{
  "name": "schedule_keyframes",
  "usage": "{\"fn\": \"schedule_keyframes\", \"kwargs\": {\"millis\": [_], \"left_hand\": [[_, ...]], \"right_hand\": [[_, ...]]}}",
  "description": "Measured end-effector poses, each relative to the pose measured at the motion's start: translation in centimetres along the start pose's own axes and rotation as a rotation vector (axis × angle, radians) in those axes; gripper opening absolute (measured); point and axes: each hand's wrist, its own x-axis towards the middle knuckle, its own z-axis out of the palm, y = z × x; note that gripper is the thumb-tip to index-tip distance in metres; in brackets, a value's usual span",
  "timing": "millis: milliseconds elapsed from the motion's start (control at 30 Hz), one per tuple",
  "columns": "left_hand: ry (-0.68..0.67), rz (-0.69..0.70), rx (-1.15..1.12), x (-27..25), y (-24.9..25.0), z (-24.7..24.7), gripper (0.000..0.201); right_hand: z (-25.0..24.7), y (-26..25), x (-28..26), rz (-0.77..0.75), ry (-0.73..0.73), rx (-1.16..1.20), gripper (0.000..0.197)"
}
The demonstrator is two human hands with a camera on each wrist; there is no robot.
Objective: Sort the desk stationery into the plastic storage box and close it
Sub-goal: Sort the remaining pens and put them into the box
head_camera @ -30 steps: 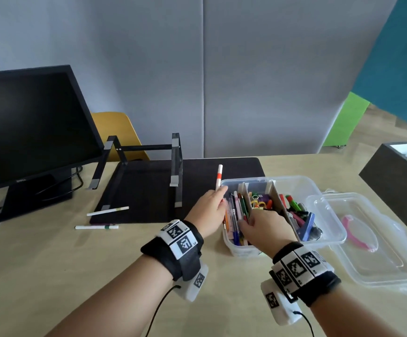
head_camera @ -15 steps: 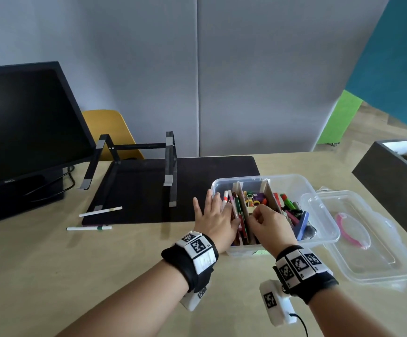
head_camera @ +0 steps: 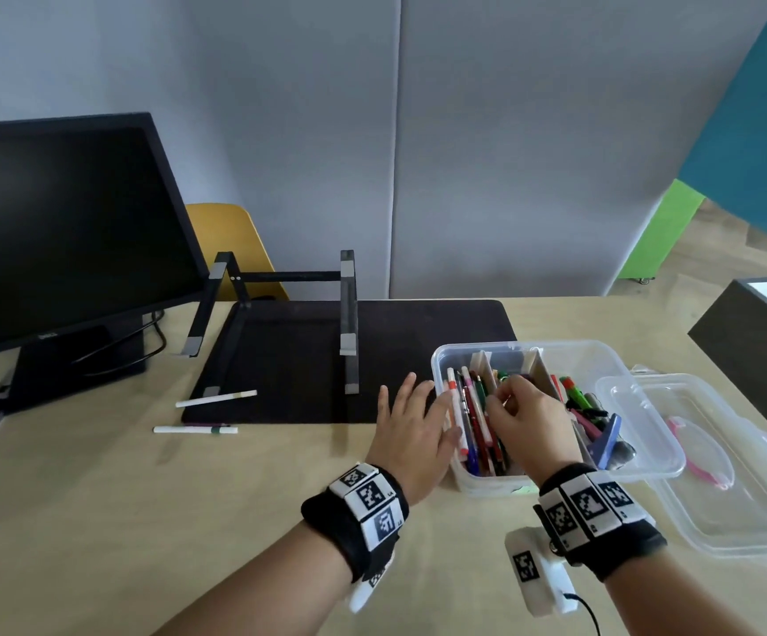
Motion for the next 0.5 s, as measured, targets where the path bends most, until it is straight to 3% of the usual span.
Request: {"fn": "schedule_keyframes", "kwargs": {"millis": [100, 267, 500], "left_hand": [[0.056, -0.065, -0.039, -1.3, -2.8, -0.8, 0.065], [0.076, -0.221, -0.058, -3.5, -9.3, -1.6, 0.037], [0.071, -0.326, -0.015, -4.9, -18.9, -2.3, 0.036]], "right_hand": [[0.5, -2.6, 0.0, -0.074, -0.012, -0.009, 0.017], [3.3, -7.4, 0.3, -0.195, -0.149, -0.004, 0.009], [9.9, -12.9, 0.8, -0.225, -0.376, 0.026, 0.005]]}}
